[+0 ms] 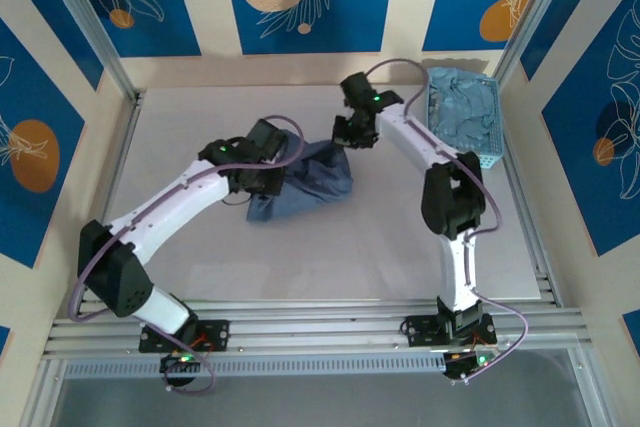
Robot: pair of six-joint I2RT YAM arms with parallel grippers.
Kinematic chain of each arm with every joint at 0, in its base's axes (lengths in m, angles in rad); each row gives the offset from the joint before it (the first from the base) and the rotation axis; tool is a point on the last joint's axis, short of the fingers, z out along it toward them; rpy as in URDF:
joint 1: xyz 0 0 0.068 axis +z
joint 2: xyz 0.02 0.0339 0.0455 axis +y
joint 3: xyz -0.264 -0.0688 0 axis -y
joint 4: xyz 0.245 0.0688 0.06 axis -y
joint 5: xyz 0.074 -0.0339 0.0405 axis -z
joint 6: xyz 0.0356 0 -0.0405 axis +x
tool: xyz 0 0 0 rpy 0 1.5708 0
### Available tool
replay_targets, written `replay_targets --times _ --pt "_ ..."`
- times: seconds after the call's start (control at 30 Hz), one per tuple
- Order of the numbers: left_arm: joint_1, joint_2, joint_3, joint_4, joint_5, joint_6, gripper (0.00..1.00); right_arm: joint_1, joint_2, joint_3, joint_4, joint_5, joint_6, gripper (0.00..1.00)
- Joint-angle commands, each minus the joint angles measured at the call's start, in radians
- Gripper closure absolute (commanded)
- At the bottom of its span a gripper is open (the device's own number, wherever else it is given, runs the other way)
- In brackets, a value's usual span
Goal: Fold and stack the t-shirts
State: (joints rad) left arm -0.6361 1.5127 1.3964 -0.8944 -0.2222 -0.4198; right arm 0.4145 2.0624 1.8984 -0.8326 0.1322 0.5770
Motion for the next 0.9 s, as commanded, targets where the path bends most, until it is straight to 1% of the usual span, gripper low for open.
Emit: replay_targets --times 0.0,0.1,0.2,0.3,0.37,0.5,0.6,0.67,0.73,0.8,0.87 --pt "0.059 -0.049 0.100 -0.031 -0.067 0.004 1.00 -0.063 -0.157 0.102 0.002 0.025 0.070 1.00" --pt "0.096 -0.059 0.175 -0.025 -0.101 0.017 1.00 -0.092 -0.210 0.159 0.008 0.013 0.087 1.00" --pt "0.113 -0.091 0.230 0.004 -0.155 0.036 1.00 -0.108 -0.256 0.199 0.013 -0.006 0.095 1.00" --pt "0.116 -0.149 0.248 0.044 -0.205 0.055 1.00 -0.111 -0.330 0.185 0.039 -0.010 0.092 1.00" --pt "0.116 -0.201 0.237 0.072 -0.226 0.058 1.00 -0.107 -0.402 0.144 0.069 -0.001 0.086 1.00" --pt "0.116 -0.345 0.173 0.157 -0.243 0.065 1.00 -0.090 -0.612 -0.035 0.184 0.027 0.072 1.00" --pt "0.115 -0.419 0.159 0.200 -0.256 0.074 1.00 -0.073 -0.746 -0.134 0.219 0.051 0.064 1.00" --pt "0.116 -0.420 0.183 0.204 -0.250 0.085 1.00 -0.072 -0.793 -0.171 0.214 0.050 0.078 1.00" --pt "0.116 -0.387 0.219 0.197 -0.248 0.093 1.00 -0.072 -0.803 -0.197 0.205 0.043 0.095 1.00" --pt "0.118 -0.339 0.242 0.210 -0.246 0.103 1.00 -0.071 -0.779 -0.211 0.205 0.038 0.105 1.00" --pt "0.139 -0.267 0.271 0.213 -0.246 0.101 1.00 -0.075 -0.725 -0.208 0.223 0.033 0.100 1.00"
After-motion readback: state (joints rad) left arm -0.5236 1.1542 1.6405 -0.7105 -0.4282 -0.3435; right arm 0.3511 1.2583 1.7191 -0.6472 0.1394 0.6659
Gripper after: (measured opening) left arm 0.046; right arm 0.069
